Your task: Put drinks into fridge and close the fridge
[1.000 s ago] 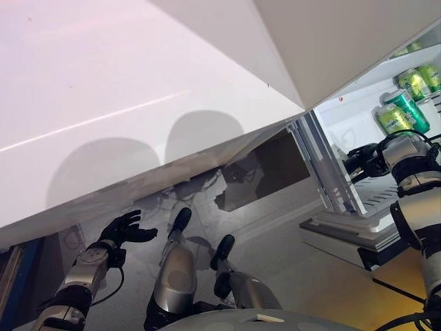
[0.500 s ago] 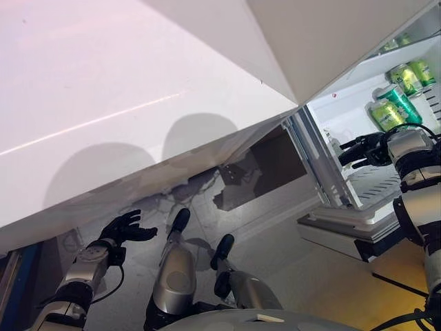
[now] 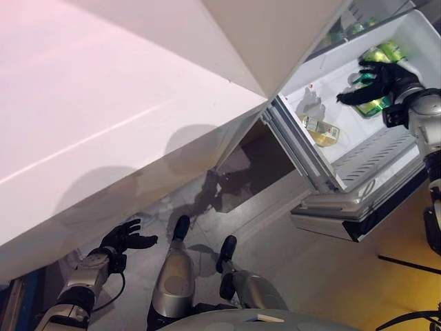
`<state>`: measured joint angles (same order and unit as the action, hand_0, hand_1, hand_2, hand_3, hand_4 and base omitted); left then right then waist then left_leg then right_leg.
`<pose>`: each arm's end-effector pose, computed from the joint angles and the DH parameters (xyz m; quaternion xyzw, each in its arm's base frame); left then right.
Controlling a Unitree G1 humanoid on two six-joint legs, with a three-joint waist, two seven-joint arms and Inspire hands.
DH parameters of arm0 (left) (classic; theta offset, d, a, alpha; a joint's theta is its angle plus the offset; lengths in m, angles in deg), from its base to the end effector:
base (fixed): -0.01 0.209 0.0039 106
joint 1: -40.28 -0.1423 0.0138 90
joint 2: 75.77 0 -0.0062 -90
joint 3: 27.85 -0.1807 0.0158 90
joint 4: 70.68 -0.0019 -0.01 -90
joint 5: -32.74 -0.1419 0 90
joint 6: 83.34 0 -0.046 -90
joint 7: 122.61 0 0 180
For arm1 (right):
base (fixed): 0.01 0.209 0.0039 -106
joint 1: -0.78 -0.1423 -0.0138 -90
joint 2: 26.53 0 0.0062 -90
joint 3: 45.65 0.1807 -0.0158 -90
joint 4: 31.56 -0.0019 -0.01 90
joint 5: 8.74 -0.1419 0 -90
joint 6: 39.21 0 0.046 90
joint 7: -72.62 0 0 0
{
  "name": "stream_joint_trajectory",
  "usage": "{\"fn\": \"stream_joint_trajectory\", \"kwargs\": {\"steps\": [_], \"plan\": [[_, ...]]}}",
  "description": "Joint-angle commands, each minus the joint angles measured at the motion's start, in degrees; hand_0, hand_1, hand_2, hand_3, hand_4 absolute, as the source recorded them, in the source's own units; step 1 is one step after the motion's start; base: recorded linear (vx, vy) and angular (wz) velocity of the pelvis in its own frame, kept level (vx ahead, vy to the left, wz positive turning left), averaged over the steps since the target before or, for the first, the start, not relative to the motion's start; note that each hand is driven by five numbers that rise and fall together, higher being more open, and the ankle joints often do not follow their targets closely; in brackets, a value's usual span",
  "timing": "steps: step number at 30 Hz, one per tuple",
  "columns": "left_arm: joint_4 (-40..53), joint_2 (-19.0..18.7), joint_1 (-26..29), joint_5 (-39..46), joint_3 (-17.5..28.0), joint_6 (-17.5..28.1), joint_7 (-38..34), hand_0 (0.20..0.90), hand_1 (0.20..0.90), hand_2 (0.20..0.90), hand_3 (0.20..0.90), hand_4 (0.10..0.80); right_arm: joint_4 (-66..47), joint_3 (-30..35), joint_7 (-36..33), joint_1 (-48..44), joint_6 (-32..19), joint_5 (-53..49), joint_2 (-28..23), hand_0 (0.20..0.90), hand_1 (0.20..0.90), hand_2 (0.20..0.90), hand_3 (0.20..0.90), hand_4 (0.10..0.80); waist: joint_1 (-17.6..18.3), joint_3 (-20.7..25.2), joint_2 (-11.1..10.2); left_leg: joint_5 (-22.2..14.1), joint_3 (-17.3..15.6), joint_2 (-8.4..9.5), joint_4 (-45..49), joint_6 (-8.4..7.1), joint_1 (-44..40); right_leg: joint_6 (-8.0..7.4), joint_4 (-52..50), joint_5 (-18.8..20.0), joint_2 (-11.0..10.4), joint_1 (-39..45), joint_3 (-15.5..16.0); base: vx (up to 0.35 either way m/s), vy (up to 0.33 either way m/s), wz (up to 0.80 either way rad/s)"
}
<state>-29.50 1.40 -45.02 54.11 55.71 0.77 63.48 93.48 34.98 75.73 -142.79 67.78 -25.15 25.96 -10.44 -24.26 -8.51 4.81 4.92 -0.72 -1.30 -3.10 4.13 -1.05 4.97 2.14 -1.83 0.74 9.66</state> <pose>0.1590 0.2901 -0.0481 0.0537 0.4087 0.0775 0.9078 0.3112 -0.3103 0.2592 -0.2589 -0.0208 -0.1406 0.9554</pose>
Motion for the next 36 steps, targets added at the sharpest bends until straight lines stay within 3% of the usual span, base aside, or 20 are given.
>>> {"fn": "stream_joint_trajectory", "kwargs": {"steps": [1, 6, 12, 19, 21, 24, 29, 36], "plan": [[-4.42, 2.97, -5.0, 1.34, -1.59, 2.62, 1.36, 0.9, 0.9, 0.9, 0.9, 0.8, -8.92, 1.41, -8.15, 3.65, -6.25, 1.6, -8.29, 0.9, 0.9, 0.9, 0.9, 0.8, 5.05, 10.38, 3.62, -4.29, -4.96, 2.77, -0.88, 4.09, -1.11, -1.99, -3.92, 1.03, 0.53, -4.17, -2.38, 0.042, 0.13, -0.16], [-6.61, 5.81, -5.7, 0.82, -0.68, 2.71, 2.52, 0.9, 0.9, 0.9, 0.9, 0.8, -24.96, 12.96, -15.27, 15.09, -11.05, 3.04, -5.0, 0.9, 0.9, 0.9, 0.9, 0.8, 7.98, 12.81, 5.95, -5.07, -5.88, 3.05, -0.89, 4.42, -2.86, -1.9, -4.02, 0.16, 0.28, -3.14, -4.23, 0.039, 0.094, -0.13], [-7.47, 8.7, -8.02, -1.07, 0.64, 3.12, 2.81, 0.9, 0.9, 0.9, 0.9, 0.8, -37.57, 24.64, -23.84, 30.38, -19.43, 4.35, 3.5, 0.9, 0.9, 0.9, 0.9, 0.8, 11.04, 15.51, 7.5, -5.9, -6.85, 2.85, -1.07, 4.6, -5.11, -1.89, -4.15, -0.47, 0.27, -1.71, -5.33, 0.057, 0.009, -0.14], [-7.53, 11.73, -11.27, -4.91, 1.37, 4.33, 2.87, 0.9, 0.9, 0.9, 0.9, 0.8, -47.09, 33.95, -30.43, 45.85, -36.19, 0.95, 16.09, 0.9, 0.9, 0.9, 0.9, 0.8, 13.09, 16.27, 9.68, -7.47, -6.66, 2.99, 1.26, 5.31, -6.81, -0.85, -9.08, -3.73, 0.52, -0.81, -5.51, 0.045, -0.017, -0.06], [-7.65, 12.4, -12.59, -5.64, 1.73, 5.09, 2.84, 0.9, 0.9, 0.9, 0.9, 0.8, -47.04, 35.68, -32.85, 48.88, -38.85, 1.02, 18.78, 0.9, 0.9, 0.9, 0.9, 0.8, 13.65, 16.06, 10.0, -8.26, -6.67, 3.26, 2.76, 5.57, -7.48, -0.74, -10.26, -4.26, 0.34, -0.4, -5.4, 0.073, -0.021, 0.0], [-7.7, 13.1, -13.99, -6.78, 2.9, 5.54, 3.06, 0.9, 0.9, 0.9, 0.9, 0.8, -45.2, 37.45, -32.46, 52.67, -40.3, -2.0, 23.06, 0.9, 0.9, 0.9, 0.9, 0.8, 14.38, 15.99, 10.26, -9.3, -6.9, 3.55, 4.3, 5.59, -8.31, -0.58, -11.14, -5.04, 0.13, 0.64, -5.43, 0.091, -0.01, -0.02], [-6.5, 14.24, -16.65, -8.21, 4.32, 5.75, 3.33, 0.9, 0.9, 0.9, 0.9, 0.8, -40.55, 37.65, -24.99, 59.38, -36.59, -8.28, 27.51, 0.9, 0.9, 0.9, 0.9, 0.8, 15.98, 14.65, 10.76, -12.7, -7.93, 4.31, 11.38, 5.8, -8.35, 0.66, -15.82, -7.62, -0.78, 0.84, -5.26, 0.113, 0.006, 0.0], [-3.69, 14.59, -17.22, -6.86, 4.94, 4.52, 1.52, 0.9, 0.9, 0.9, 0.9, 0.8, -38.34, 33.08, -18.89, 61.88, -30.94, -10.09, 28.31, 0.9, 0.9, 0.9, 0.9, 0.8, 17.75, 11.24, 11.6, -16.31, -10.07, 4.12, 19.84, 6.46, -4.49, 2.4, -24.95, -11.91, -1.45, -3.21, -5.52, 0.061, 0.02, -0.06]]}}
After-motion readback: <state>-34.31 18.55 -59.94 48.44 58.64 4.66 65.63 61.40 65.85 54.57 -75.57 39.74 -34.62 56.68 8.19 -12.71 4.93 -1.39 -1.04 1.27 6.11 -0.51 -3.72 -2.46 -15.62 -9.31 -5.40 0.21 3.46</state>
